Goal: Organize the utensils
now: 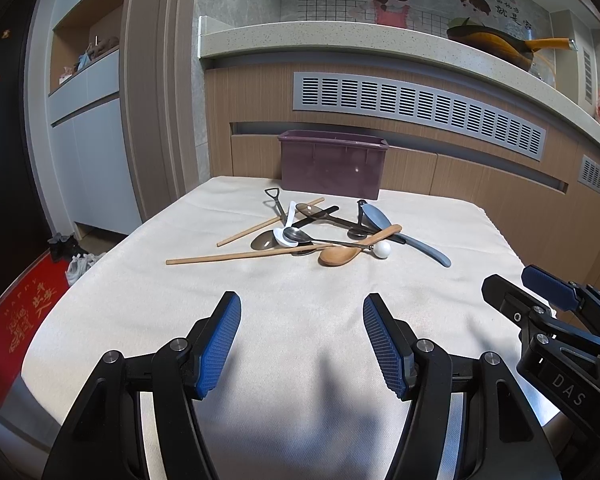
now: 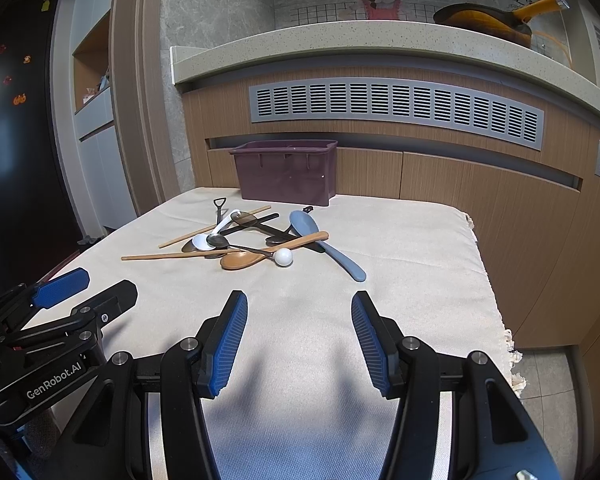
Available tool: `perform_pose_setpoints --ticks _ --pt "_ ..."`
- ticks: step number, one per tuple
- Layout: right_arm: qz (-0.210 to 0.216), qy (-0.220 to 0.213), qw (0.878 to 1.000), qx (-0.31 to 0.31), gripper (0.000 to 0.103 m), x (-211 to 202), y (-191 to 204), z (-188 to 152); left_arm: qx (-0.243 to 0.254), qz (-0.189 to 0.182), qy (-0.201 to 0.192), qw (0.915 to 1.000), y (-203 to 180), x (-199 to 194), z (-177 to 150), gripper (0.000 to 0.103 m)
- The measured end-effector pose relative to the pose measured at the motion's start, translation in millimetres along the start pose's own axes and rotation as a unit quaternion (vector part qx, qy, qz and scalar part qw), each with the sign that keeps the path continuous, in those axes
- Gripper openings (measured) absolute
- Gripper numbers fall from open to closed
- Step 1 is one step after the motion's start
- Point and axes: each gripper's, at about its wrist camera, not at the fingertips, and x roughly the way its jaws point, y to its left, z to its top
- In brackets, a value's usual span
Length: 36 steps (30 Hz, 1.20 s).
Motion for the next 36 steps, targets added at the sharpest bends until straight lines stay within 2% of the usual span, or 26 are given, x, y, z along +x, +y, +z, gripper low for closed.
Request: perform_pose_setpoints --ticks 16,20,23,25,27,28,31,33,36 --pt "0.002 -0.002 1.0 -0.006 0.052 6 -2 2 0.004 0.006 0.015 0.9999 1 9 4 0.064" --pt "0.004 -0.008 0.999 -0.043 0.052 24 -4 24 0.024 -0.003 0.034 0.9991 1 26 20 0.064" --pt "0.012 -0.002 0.998 -0.063 0.052 44 -4 49 0.057 -0.015 0.045 0.9973 1 45 40 0.064" --pt "0.031 0.015 0.997 -0.07 0.052 68 -5 69 0.06 -0.027 0.052 0.9965 10 61 59 0.064" --pt "0.059 0.041 0.995 -0.074 0.052 95 -7 85 0.043 -0.051 0.057 0.9962 27 79 80 0.064" --pt "0.081 0.061 0.992 -0.081 0.052 112 -6 90 0.035 -0.065 0.06 0.9954 34 89 90 0.064" --pt "0.099 0.113 0.982 -0.11 0.052 160 -3 95 0.016 -0.094 0.089 0.9914 57 124 112 0.064" --pt "0.093 0.138 0.979 -0.118 0.051 186 -5 95 0.012 -0.093 0.101 0.9905 67 140 120 0.064" --pt "0.108 0.185 0.972 -0.099 0.051 226 -11 95 0.019 -0.077 0.118 0.9899 79 159 124 0.064"
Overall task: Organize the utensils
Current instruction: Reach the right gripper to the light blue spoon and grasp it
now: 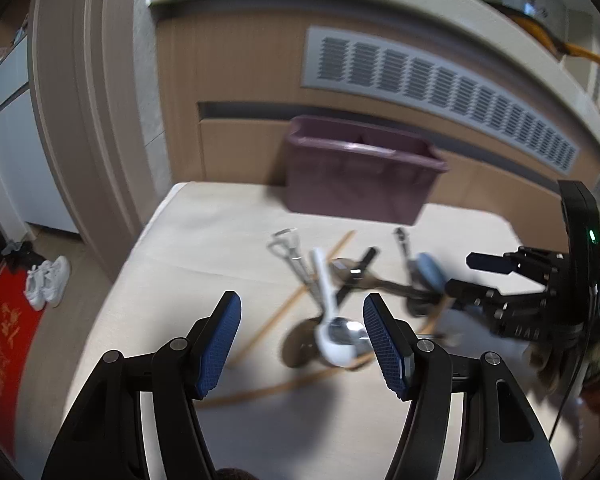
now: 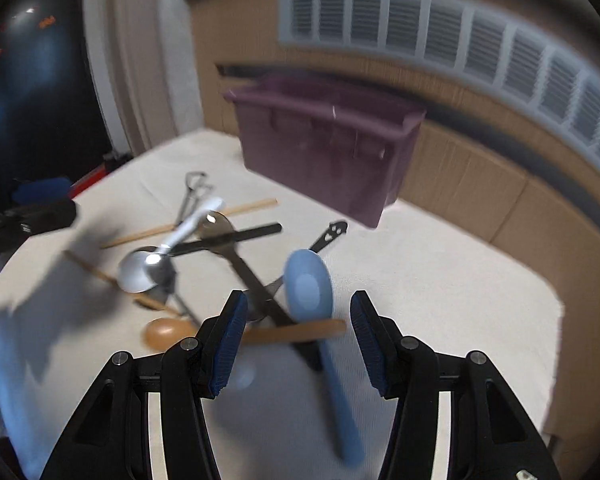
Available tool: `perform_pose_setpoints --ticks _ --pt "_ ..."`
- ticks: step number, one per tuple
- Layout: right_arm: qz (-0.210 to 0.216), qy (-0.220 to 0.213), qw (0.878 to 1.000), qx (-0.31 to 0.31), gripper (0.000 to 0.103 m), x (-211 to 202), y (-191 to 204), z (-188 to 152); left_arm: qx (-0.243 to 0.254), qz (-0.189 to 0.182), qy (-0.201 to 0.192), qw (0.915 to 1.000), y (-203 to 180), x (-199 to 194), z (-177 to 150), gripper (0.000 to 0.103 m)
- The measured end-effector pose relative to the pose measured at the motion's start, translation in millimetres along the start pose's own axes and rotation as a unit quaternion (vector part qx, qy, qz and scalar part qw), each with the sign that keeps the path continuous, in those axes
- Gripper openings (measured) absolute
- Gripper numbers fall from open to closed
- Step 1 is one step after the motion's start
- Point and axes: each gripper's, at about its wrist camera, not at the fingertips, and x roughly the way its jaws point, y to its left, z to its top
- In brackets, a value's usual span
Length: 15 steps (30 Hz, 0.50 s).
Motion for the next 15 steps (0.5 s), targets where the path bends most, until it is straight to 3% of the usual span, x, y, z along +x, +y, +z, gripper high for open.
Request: perform_pose_setpoints --ticks 3,6,7,8,10,15 --pt "0.001 0.018 1.0 0.011 0.051 20 -9 7 -0.009 0.011 0.026 0.9996 12 17 -1 0.064" --pt "0.005 0.018 1.0 -0.001 0.051 26 -6 9 -0.026 -0.003 0.037 0.999 17 33 -1 0.064" --pt "0.004 0.02 1.0 -0.004 0.048 28 -5 8 -0.03 -0.015 0.041 0.9986 16 41 2 0.064" --pt "0.002 0.022 1.0 -0.006 0.035 28 -5 7 -0.031 -0.025 0.047 0.9981 14 46 4 0.064" --pt "-0.016 0.025 0.999 -0.014 0.033 27 -7 4 -0.027 -0.048 0.063 0.9965 6 60 10 0.064" --pt "0.003 -0.019 0.999 0.04 0.033 -8 -29 6 -0.013 -0.051 0.067 0.9964 -6 79 24 0.064"
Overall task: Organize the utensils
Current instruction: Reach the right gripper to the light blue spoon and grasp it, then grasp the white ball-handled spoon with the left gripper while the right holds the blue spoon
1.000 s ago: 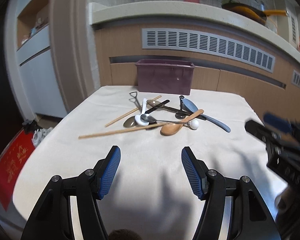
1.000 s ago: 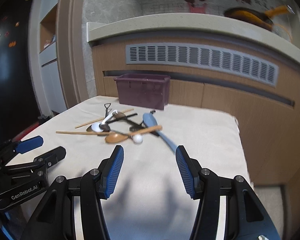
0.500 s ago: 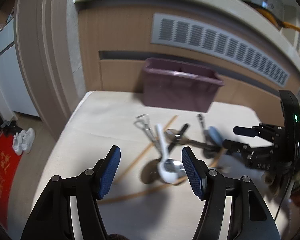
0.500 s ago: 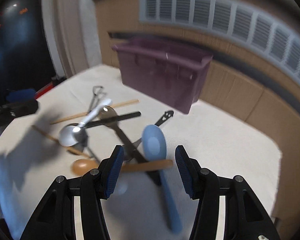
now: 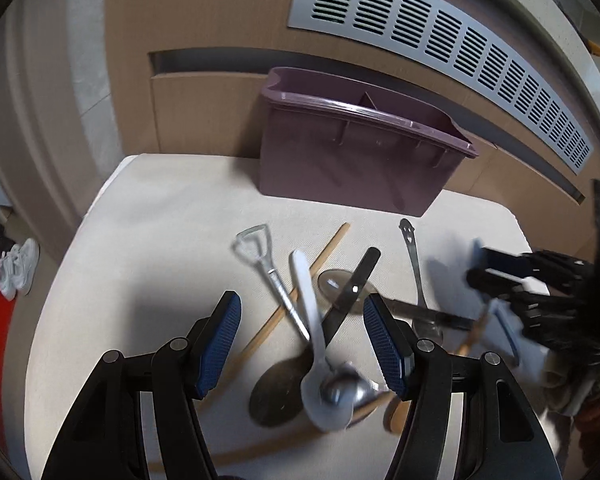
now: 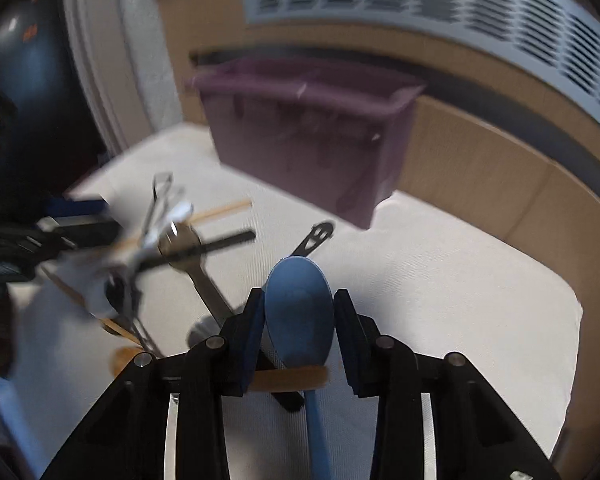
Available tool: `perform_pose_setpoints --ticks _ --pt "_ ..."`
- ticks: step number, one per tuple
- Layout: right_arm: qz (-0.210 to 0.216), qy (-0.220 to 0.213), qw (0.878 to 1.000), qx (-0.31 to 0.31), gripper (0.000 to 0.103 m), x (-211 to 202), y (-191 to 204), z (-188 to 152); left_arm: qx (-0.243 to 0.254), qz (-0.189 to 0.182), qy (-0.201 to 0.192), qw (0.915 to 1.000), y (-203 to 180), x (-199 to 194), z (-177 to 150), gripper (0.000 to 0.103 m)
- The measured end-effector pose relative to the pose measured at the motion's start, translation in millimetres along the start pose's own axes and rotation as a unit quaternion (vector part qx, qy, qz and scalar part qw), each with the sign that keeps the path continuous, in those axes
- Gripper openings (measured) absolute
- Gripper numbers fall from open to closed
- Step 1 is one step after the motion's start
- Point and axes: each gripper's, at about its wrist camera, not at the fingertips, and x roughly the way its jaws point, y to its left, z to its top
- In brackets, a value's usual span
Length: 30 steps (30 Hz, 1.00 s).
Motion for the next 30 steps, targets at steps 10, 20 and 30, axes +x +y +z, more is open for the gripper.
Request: perform_pose_setpoints --ticks 10,20,30 --pt "-0.024 -0.03 0.999 0.023 0.033 -12 -14 -21 -0.072 0.016 0.045 0.9963 24 29 14 0.056" --pt "-0.034 -0.053 0.998 0.004 0.033 -16 -1 -24 0.01 0.04 0.009 0.9991 -26 -9 -45 0.053" --pt "-0.041 -0.052 0.998 0.014 0.033 -26 -3 -32 0.077 -0.099 0.051 0.9908 -88 -9 -46 0.047"
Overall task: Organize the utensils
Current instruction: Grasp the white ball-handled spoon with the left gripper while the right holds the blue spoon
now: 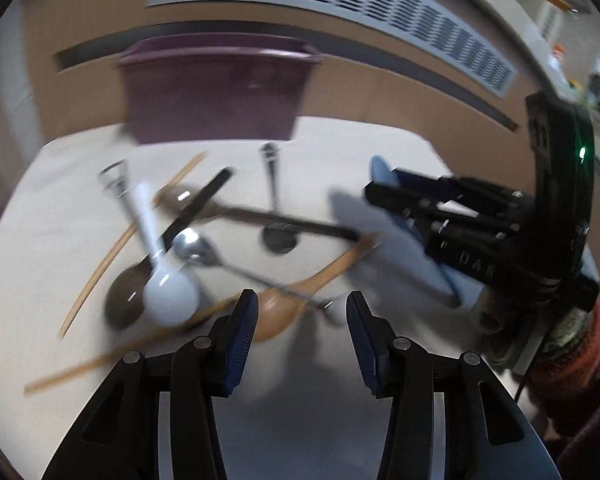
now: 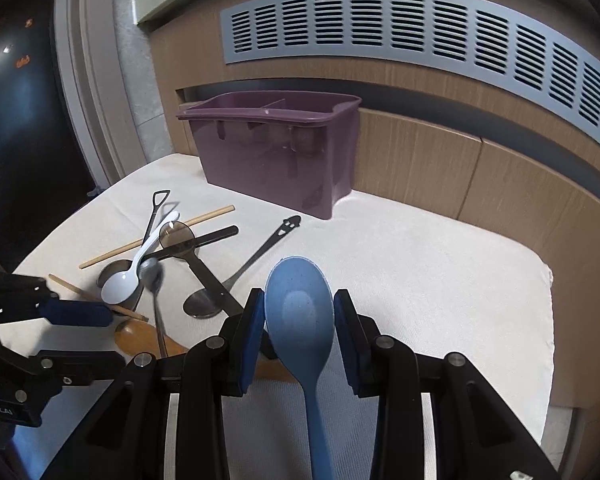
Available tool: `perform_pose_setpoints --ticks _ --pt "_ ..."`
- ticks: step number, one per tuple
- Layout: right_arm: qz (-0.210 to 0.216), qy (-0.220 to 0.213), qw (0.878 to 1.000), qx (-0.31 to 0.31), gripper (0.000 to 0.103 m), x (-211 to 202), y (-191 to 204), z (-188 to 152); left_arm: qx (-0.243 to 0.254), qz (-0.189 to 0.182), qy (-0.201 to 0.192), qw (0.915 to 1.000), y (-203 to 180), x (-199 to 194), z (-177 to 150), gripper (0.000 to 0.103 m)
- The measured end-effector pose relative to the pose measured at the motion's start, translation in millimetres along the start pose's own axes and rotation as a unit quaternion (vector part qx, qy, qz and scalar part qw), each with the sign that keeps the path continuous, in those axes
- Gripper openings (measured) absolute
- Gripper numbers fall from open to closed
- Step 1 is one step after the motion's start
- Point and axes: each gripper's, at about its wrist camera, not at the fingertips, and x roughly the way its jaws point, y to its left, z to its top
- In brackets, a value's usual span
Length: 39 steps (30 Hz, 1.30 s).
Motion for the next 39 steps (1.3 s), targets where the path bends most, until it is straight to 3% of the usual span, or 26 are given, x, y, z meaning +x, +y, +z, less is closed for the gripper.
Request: perform_pose_setpoints --ticks 3,7,13,18,21,24,27,31,35,37,39 --pt "0.001 0.005 1.0 0.018 0.033 -6 -6 -6 0.002 0.0 -0.006 1.0 14 11 23 0.047" --pt "-0.007 0.012 0.999 0.029 0.033 -14 -11 -16 -0.041 -0.014 0.04 0.9983 47 43 41 0.047" --pt "-0.021 0.017 0.999 0.033 0.033 -27 -20 -26 -0.029 -0.02 0.074 0.9966 50 34 18 0.047" --pt "-0.024 0.03 0.999 0.036 0.033 -24 -21 -32 0.051 -0.009 0.088 0.9948 21 4 -22 0.047" --pt "-0.02 0.035 0.999 0.029 0.033 -25 -17 -34 0.107 -0.036 0.061 0.9917 -3 -7 -28 0.047" --pt "-0.021 0.033 0.999 0.023 0.033 -34 -15 -34 0.176 -0.038 0.033 0.983 -24 -5 -17 0.047" --pt "-0.027 0.025 0.999 0.022 0.033 -46 -17 -36 0.142 -0.077 0.045 0.9859 -17 13 14 0.047" --pt "-0.036 0.02 0.999 0.035 0.033 -55 -25 -39 0.025 -0.111 0.078 0.9905 34 45 48 0.047" --pt "-0.045 0.028 0.998 0.037 0.033 -54 -31 -41 -0.049 -0.145 0.11 0.9821 67 46 41 0.041" --pt "-0.046 0.034 0.998 0.036 0.033 -49 -32 -42 -0.047 -0.143 0.13 0.9801 67 35 26 0.041" --pt "-0.043 0.038 0.998 0.032 0.033 -45 -30 -43 -0.006 -0.124 0.141 0.9823 55 21 11 0.041"
